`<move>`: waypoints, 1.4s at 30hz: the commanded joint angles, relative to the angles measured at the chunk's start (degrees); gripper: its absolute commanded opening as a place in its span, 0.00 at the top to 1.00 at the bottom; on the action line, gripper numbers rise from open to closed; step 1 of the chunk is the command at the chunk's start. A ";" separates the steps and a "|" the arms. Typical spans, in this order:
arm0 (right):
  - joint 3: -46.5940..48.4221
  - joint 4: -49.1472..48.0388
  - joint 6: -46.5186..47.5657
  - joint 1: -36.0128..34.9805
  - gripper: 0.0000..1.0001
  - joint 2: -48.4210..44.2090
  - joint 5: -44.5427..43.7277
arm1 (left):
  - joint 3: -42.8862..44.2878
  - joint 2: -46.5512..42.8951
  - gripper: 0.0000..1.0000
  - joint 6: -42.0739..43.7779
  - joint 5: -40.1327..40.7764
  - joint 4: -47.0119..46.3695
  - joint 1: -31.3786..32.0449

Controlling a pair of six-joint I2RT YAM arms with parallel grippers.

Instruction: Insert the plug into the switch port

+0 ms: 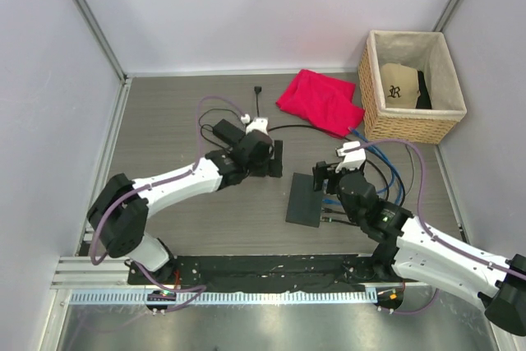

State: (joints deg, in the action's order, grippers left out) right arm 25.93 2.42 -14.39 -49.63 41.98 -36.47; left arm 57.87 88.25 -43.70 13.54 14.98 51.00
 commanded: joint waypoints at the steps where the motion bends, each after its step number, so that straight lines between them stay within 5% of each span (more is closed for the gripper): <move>1: -3.16 -7.07 1.38 0.32 0.16 0.12 -1.68 | 5.58 0.78 0.09 35.70 5.45 4.53 -1.96; 4: -4.92 -9.00 0.95 0.41 0.16 0.30 -0.89 | 5.68 3.59 0.09 49.79 0.37 0.94 -3.88; 9: -5.19 -9.53 0.86 0.58 0.17 -0.84 3.32 | 7.17 8.94 0.10 61.61 -18.26 -0.75 -9.33; 18: -6.51 -9.89 2.00 0.67 0.17 -2.86 5.70 | 22.01 22.74 0.26 72.61 -25.67 12.70 -11.80; 27: -6.51 -9.80 2.00 0.58 0.17 -1.99 7.38 | 28.61 31.01 0.39 74.03 -30.33 17.62 -12.77; 31: -6.42 -9.89 2.00 0.76 0.17 -1.55 7.55 | 30.28 33.21 0.53 73.24 -32.08 18.67 -13.65; 37: -5.37 -8.48 0.69 0.76 0.18 -0.94 7.20 | 31.08 33.57 0.99 68.59 -36.56 21.23 -15.76; 42: -3.17 -5.67 -4.66 1.55 0.17 3.72 6.23 | 22.92 24.11 1.00 54.72 -35.00 17.30 -16.64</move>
State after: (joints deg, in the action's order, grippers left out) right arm 19.53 -4.34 -14.24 -48.86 42.54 -28.88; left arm 87.29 120.09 22.83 -21.41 30.89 34.94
